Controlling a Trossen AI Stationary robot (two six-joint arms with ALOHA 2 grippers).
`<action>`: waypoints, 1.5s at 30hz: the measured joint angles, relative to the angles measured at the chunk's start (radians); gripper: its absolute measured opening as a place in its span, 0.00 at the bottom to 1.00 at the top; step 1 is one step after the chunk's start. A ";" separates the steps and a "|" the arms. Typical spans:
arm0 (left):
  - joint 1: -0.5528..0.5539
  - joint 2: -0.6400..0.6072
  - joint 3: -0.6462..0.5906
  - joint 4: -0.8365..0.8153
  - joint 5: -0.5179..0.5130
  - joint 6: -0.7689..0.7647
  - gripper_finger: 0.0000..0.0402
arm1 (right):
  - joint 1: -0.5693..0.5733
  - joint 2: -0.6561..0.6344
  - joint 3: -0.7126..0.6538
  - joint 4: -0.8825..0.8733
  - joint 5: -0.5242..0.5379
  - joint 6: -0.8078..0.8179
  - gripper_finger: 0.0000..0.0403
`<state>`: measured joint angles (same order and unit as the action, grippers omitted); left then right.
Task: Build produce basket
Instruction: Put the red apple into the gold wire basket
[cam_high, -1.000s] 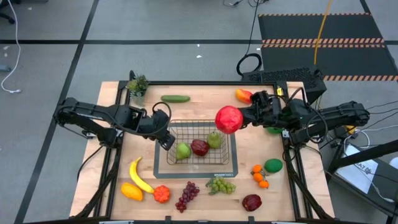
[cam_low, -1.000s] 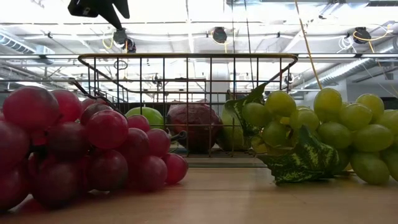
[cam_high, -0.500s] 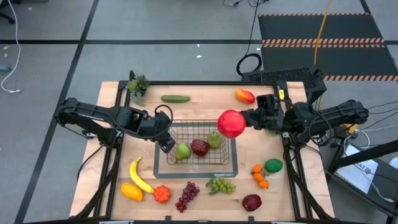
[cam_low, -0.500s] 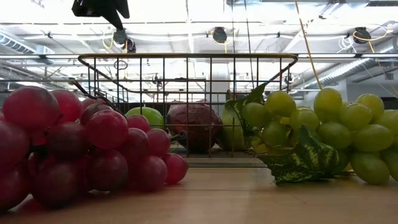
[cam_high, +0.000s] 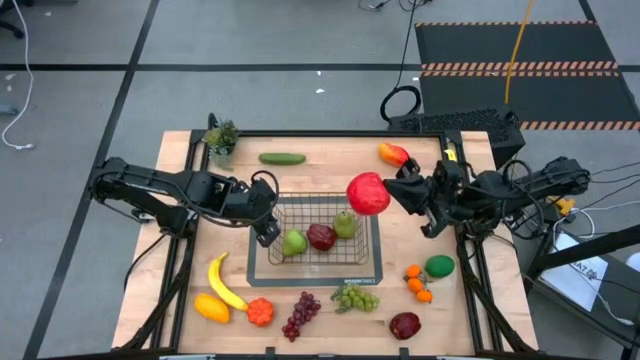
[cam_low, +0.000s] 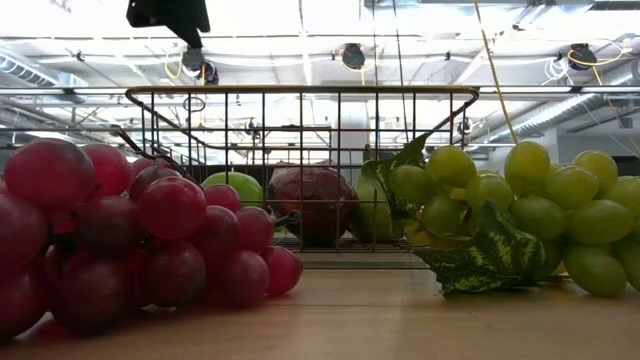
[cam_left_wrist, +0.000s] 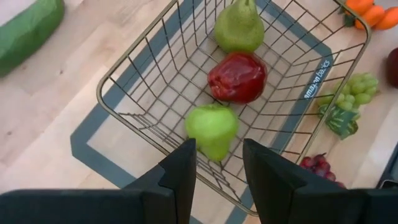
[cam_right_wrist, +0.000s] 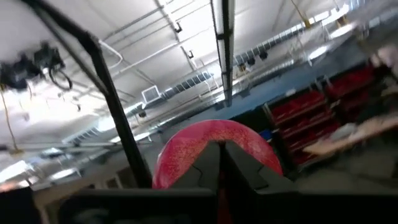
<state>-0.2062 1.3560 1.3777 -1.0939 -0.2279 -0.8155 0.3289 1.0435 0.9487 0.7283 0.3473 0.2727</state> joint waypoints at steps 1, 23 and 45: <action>0.000 0.000 0.000 0.000 -0.001 0.012 0.33 | 0.005 0.000 0.008 -0.004 0.000 -0.045 0.01; 0.065 0.000 0.000 0.000 -0.027 0.274 0.33 | 0.101 0.013 0.107 -0.054 0.151 -0.824 0.00; 0.075 0.000 0.000 0.000 -0.036 0.253 0.33 | 0.102 0.019 0.109 0.104 0.181 -0.724 0.00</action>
<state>-0.1310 1.3560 1.3777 -1.0941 -0.2637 -0.5625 0.4306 1.0626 1.0576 0.8327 0.5287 -0.4510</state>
